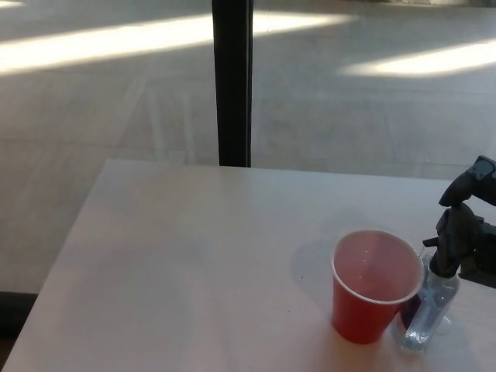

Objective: The robot uses its right hand fist to press the hand soap kept in the middle of the table to get liquid hand soap out

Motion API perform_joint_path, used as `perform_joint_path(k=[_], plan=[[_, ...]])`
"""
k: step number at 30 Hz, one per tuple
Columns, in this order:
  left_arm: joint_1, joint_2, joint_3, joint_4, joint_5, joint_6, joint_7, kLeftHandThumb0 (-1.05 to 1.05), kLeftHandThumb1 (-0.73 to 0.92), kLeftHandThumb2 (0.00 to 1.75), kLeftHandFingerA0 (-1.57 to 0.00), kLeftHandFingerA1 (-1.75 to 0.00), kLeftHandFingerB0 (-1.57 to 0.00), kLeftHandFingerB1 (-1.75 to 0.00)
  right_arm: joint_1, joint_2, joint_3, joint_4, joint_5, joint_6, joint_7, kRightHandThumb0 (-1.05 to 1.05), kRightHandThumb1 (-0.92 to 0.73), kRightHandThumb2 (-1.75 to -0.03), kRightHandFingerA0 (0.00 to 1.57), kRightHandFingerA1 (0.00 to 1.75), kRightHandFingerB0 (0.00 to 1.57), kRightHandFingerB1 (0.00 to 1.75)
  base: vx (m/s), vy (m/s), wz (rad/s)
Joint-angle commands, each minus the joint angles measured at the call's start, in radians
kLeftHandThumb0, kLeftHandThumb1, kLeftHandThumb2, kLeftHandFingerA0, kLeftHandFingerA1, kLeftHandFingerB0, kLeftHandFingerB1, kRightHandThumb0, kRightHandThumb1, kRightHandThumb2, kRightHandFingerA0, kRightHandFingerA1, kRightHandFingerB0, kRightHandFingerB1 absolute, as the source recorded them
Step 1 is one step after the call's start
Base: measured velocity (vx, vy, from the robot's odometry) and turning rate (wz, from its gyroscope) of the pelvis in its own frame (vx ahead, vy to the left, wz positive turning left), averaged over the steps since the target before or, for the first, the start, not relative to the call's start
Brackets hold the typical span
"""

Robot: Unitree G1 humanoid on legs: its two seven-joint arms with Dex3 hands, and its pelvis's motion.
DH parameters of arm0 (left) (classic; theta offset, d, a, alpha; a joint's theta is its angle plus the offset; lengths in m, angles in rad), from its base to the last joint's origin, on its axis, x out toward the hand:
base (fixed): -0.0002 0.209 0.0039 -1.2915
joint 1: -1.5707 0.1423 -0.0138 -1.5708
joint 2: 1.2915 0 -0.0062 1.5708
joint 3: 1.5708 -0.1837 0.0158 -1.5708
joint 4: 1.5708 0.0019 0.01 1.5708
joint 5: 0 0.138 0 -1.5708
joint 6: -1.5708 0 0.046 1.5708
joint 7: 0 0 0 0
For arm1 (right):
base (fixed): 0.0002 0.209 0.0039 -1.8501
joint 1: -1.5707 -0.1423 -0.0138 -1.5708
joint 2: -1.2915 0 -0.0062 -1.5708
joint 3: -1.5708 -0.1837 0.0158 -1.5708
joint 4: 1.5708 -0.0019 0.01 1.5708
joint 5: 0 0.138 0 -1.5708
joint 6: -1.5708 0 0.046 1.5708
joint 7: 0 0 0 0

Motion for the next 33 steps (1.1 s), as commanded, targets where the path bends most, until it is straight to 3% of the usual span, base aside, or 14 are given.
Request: perform_joint_path(k=[1, 17, 26, 27, 32, 33], plan=[[-0.015, 0.027, 0.001, -0.003, 0.000, -0.012, 0.004, -0.24, 0.46, 0.98, -0.74, -0.88, -0.42, -0.71, 0.128, -0.021, 0.095, 0.171, -0.139, 0.158, -0.012, -0.18, -0.56, -1.25, 1.05, 1.75, 0.72, 1.72, 0.00, 0.000, 0.00], [-0.007, 0.032, -0.006, -0.023, 0.006, -0.007, 0.001, -0.27, 0.46, 0.99, -0.70, -0.85, -0.47, -0.73, 0.125, -0.037, 0.112, 0.166, -0.114, 0.125, -0.009, -0.23, -0.56, -1.23, 1.04, 1.75, 0.71, 1.73, 0.00, 0.000, 0.00], [-0.002, 0.035, -0.006, -0.005, 0.008, -0.008, 0.005, -0.26, 0.45, 0.99, -0.71, -0.86, -0.46, -0.73, 0.077, -0.082, 0.077, 0.047, -0.051, 0.194, -0.012, -0.15, -0.59, -1.23, 0.98, 1.75, 0.69, 1.67, 0.00, 0.000, 0.00], [-0.001, 0.034, -0.007, -0.006, 0.009, -0.008, 0.006, -0.27, 0.45, 0.98, -0.71, -0.86, -0.44, -0.72, 0.059, -0.098, 0.065, 0.015, -0.030, 0.226, -0.019, -0.17, -0.59, -1.22, 0.96, 1.75, 0.74, 1.60, 0.00, 0.000, 0.00], [-0.005, 0.030, -0.004, 0.011, 0.007, -0.006, 0.015, -0.25, 0.47, 0.97, -0.72, -0.87, -0.42, -0.71, 0.017, -0.116, 0.027, -0.040, 0.036, 0.249, -0.006, -0.17, -0.61, -1.19, 1.00, 1.75, 0.67, 1.67, 0.00, 0.000, 0.00], [-0.004, 0.030, -0.005, 0.010, 0.008, -0.008, 0.014, -0.26, 0.47, 0.97, -0.74, -0.88, -0.46, -0.74, 0.013, -0.116, 0.022, -0.045, 0.046, 0.258, -0.011, -0.18, -0.61, -1.20, 0.99, 1.75, 0.76, 1.57, 0.00, 0.000, 0.00]])
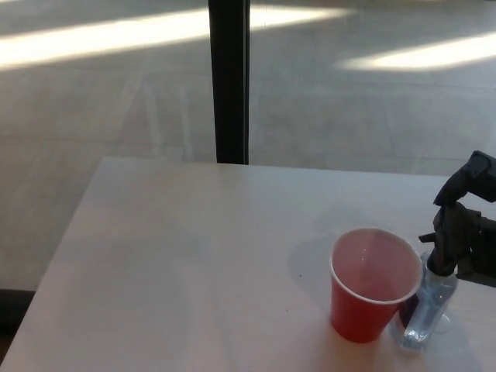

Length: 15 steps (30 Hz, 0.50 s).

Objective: The robot uses its right hand fist to press the hand soap kept in the middle of the table to get liquid hand soap out

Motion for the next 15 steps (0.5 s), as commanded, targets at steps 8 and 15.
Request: perform_joint_path(k=[8, 15], plan=[[0.026, 0.031, 0.004, -0.010, -0.002, -0.008, -0.003, -0.25, 0.46, 0.99, -0.67, -0.84, -0.46, -0.73, -0.038, -0.078, -0.078, -0.098, 0.158, 0.391, -0.040, -0.18, -0.56, -1.27, 0.99, 1.75, 0.67, 1.69, 0.00, 0.000, 0.00], [0.024, 0.032, 0.001, 0.010, 0.004, -0.014, 0.006, -0.26, 0.47, 0.98, -0.71, -0.86, -0.47, -0.74, -0.120, -0.130, -0.195, -0.147, 0.269, 0.455, -0.073, -0.22, -0.55, -1.26, 0.99, 1.75, 0.70, 1.64, 0.00, 0.000, 0.00]])
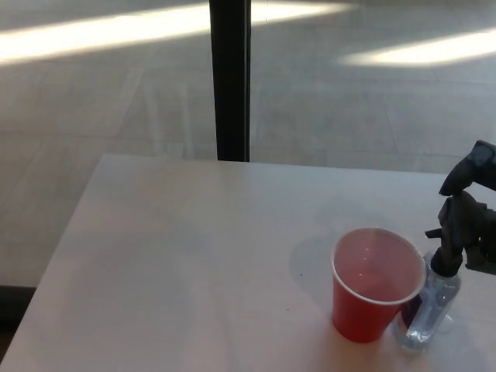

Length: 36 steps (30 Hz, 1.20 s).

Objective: The robot uses its right hand fist to press the hand soap kept in the middle of the table to get liquid hand soap out

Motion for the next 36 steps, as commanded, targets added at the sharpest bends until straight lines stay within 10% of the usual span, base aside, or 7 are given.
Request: perform_joint_path(k=[1, 12, 13, 18, 24, 27, 36], plan=[[0.022, 0.033, 0.001, 0.013, 0.004, -0.017, 0.006, -0.25, 0.47, 0.98, -0.69, -0.86, -0.45, -0.73, -0.097, -0.098, -0.161, -0.082, 0.219, 0.292, -0.077, -0.22, -0.52, -1.31, 0.99, 1.75, 0.67, 1.66, 0.00, 0.000, 0.00], [0.035, 0.028, 0.019, -0.010, -0.016, -0.002, 0.000, -0.24, 0.50, 0.94, -0.65, -0.88, -0.40, -0.73, -0.181, -0.220, -0.508, -0.007, 0.438, 0.362, -0.156, -0.24, -0.60, -1.12, 0.97, 1.75, 0.60, 1.60, 0.00, 0.000, 0.00], [0.039, 0.030, 0.010, -0.018, -0.006, -0.001, 0.002, -0.26, 0.47, 1.00, -0.70, -0.85, -0.47, -0.74, -0.187, -0.238, -0.556, 0.006, 0.446, 0.371, -0.188, -0.41, -0.30, -1.12, 1.35, 1.45, 1.04, 1.25, 0.00, 0.000, 0.00], [0.036, 0.035, -0.002, -0.014, 0.007, 0.012, 0.010, -0.26, 0.52, 0.91, -0.64, -0.83, -0.45, -0.73, -0.140, -0.340, -0.820, 0.167, 0.483, 0.395, -0.200, -0.38, -0.32, -1.12, 1.36, 1.40, 1.04, 1.12, 0.00, 0.000, 0.00], [0.035, 0.035, 0.002, -0.015, 0.002, 0.009, 0.006, -0.25, 0.47, 0.98, -0.64, -0.82, -0.44, -0.72, 0.038, -0.377, -0.966, 0.411, 0.250, 0.281, -0.127, -0.49, -0.19, -1.33, 1.26, 1.60, 1.04, 1.23, 0.00, 0.000, 0.00], [0.035, 0.040, 0.000, 0.002, 0.008, 0.004, 0.012, -0.25, 0.47, 0.97, -0.68, -0.84, -0.43, -0.71, 0.134, -0.363, -0.986, 0.537, 0.144, 0.171, -0.128, -0.56, -0.32, -1.06, 1.46, 1.47, 0.86, 0.98, 0.00, 0.000, 0.00], [0.043, 0.036, 0.012, 0.002, -0.006, -0.003, 0.006, -0.24, 0.52, 0.90, -0.64, -0.84, -0.42, -0.71, 0.260, -0.252, -1.027, 0.884, 0.058, -0.009, -0.377, -0.57, -0.54, -1.06, 1.02, 1.57, 0.45, 1.08, 0.00, 0.000, 0.00]])
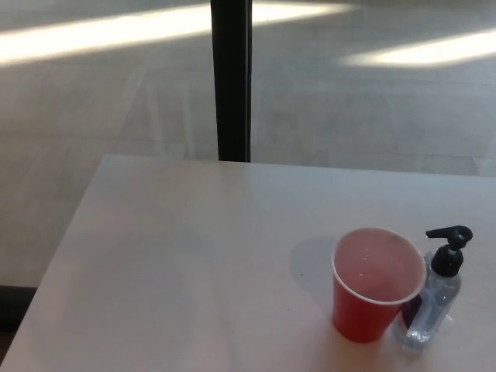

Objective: The robot uses its right hand fist to press the hand soap kept in the middle of the table to get liquid hand soap out

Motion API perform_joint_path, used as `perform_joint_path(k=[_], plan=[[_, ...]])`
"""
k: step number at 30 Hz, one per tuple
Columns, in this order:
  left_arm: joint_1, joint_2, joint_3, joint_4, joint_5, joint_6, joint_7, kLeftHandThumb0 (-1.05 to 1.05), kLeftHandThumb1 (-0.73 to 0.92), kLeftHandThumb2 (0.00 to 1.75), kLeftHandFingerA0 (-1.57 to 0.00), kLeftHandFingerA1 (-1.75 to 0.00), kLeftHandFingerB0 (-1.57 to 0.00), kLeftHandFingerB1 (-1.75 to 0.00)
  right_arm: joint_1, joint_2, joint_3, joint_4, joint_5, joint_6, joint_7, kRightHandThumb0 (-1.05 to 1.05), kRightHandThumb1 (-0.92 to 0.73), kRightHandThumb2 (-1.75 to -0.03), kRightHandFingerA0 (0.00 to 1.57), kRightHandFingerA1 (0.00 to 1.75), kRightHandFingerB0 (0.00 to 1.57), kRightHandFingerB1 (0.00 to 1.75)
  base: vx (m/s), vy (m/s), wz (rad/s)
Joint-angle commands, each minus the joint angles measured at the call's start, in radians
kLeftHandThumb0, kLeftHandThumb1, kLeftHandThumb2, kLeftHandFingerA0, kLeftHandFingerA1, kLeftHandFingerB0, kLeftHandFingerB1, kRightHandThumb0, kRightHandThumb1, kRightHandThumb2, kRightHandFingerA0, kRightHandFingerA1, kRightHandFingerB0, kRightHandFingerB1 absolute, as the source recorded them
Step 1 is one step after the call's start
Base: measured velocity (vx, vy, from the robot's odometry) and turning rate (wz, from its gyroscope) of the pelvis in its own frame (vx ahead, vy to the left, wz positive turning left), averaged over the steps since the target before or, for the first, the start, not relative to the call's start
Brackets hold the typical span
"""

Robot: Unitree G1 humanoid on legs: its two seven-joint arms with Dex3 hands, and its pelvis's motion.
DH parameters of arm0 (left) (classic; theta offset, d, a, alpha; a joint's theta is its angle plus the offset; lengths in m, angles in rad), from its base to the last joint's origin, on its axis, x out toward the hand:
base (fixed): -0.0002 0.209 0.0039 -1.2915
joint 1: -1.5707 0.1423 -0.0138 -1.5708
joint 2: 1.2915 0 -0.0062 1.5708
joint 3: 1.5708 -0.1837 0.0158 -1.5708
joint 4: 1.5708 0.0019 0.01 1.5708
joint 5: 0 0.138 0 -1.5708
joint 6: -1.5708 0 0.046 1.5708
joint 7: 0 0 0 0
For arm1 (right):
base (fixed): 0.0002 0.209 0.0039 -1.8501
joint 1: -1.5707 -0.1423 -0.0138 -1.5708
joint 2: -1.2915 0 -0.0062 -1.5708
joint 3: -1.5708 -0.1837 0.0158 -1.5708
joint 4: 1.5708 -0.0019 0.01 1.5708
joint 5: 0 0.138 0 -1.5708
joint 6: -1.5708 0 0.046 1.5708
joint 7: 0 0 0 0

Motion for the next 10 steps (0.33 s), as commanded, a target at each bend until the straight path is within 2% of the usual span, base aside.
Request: perform_joint_path(k=[1, 2, 3, 5, 10], plan=[[0.020, 0.033, 0.008, 0.007, -0.001, -0.011, 0.009, -0.26, 0.52, 0.90, -0.67, -0.85, -0.45, -0.73, 0.140, 0.047, -0.183, 0.468, -0.143, -0.234, -0.267, -0.55, -0.58, -1.05, 1.06, 1.56, 0.41, 1.05, 0.00, 0.000, 0.00], [0.023, 0.031, 0.006, 0.009, 0.001, -0.019, 0.011, -0.25, 0.47, 0.97, -0.68, -0.84, -0.44, -0.72, 0.147, 0.056, -0.175, 0.518, -0.143, -0.262, -0.266, -0.54, -0.60, -1.05, 1.09, 1.59, 0.37, 1.07, 0.00, 0.000, 0.00], [0.025, 0.029, 0.007, 0.008, 0.000, -0.020, 0.011, -0.26, 0.47, 0.98, -0.68, -0.84, -0.45, -0.72, 0.144, 0.057, -0.174, 0.542, -0.139, -0.271, -0.273, -0.54, -0.60, -1.08, 1.06, 1.60, 0.39, 0.94, 0.00, 0.000, 0.00], [0.032, 0.030, -0.001, -0.006, 0.005, -0.014, 0.003, -0.26, 0.47, 0.99, -0.66, -0.84, -0.48, -0.74, 0.148, 0.077, -0.163, 0.587, -0.139, -0.291, -0.284, -0.45, -0.57, -1.15, 1.05, 1.74, 0.41, 0.94, 0.00, 0.000, 0.00], [0.030, 0.013, 0.011, -0.008, -0.010, -0.024, 0.003, -0.26, 0.47, 0.98, -0.66, -0.83, -0.45, -0.72, 0.168, 0.089, -0.107, 0.684, -0.172, -0.353, -0.264, -0.47, -0.57, -1.13, 1.02, 1.63, 0.46, 0.94, 0.00, 0.000, 0.00]])
